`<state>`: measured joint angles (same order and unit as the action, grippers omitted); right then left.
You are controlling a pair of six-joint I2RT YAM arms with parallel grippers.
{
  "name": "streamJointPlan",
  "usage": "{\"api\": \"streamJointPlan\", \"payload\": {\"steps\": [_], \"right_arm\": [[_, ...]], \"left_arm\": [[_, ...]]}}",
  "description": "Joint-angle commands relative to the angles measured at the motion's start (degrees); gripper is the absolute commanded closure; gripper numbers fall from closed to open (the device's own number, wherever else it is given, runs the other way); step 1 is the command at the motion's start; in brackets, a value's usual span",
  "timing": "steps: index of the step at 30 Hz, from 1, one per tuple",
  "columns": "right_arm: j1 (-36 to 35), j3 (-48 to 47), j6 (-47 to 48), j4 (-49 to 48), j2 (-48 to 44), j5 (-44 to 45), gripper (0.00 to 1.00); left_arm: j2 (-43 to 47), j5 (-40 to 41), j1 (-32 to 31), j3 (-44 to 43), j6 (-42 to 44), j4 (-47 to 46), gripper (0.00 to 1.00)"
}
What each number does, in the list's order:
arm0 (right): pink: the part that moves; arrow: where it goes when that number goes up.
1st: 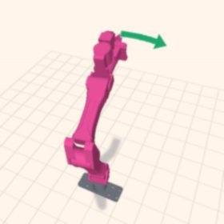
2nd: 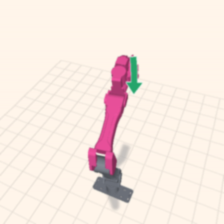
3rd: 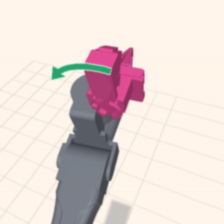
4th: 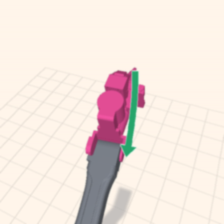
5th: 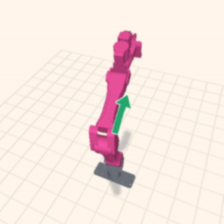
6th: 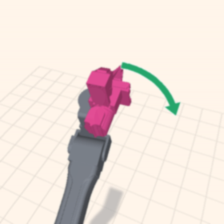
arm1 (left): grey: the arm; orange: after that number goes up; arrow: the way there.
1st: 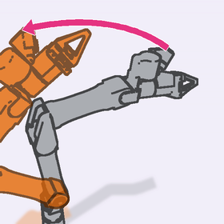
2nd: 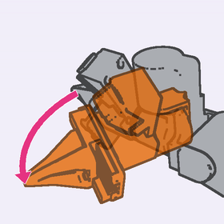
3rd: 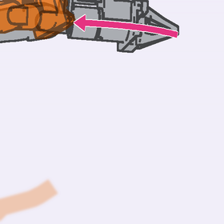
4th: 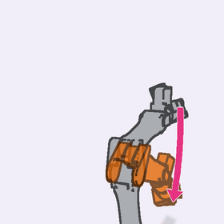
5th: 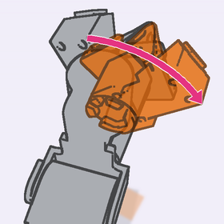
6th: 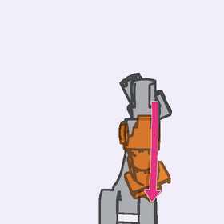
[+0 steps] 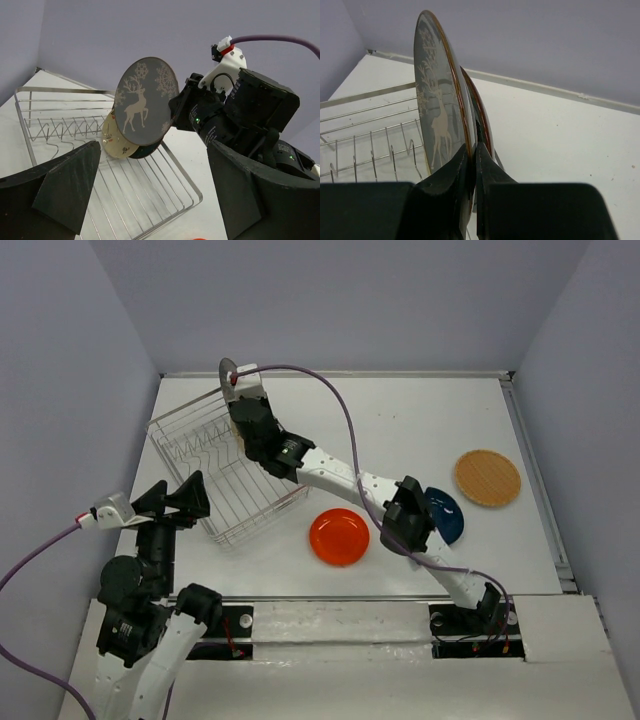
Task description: Load the plates into the dish rack
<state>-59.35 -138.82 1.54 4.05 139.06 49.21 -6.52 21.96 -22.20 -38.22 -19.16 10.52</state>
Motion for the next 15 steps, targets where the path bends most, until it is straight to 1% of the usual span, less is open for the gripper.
{"api": "streamJointPlan", "payload": {"steps": [1, 8, 11, 15], "right_arm": [[-0.68, -2.68, -3.47, -9.15, -1.96, 2.38, 0.93], [-1.2, 0.83, -5.32, -8.89, 0.5, 2.73, 0.93], [-1.2, 2.24, -6.81, -8.98, 1.21, 1.33, 0.93], [-1.2, 1.89, -7.17, -8.89, 2.26, -1.12, 0.93]], "left_arm": [[0.99, 1.34, -0.39, -0.19, 0.09, -2.44, 0.01], [1.25, 1.25, -0.57, -0.19, 0.0, -2.26, 0.01], [1.08, 1.34, -0.57, -0.19, 0.09, -2.35, 0.01], [0.9, 1.51, -0.48, -0.19, 0.17, -2.17, 0.01]]}}
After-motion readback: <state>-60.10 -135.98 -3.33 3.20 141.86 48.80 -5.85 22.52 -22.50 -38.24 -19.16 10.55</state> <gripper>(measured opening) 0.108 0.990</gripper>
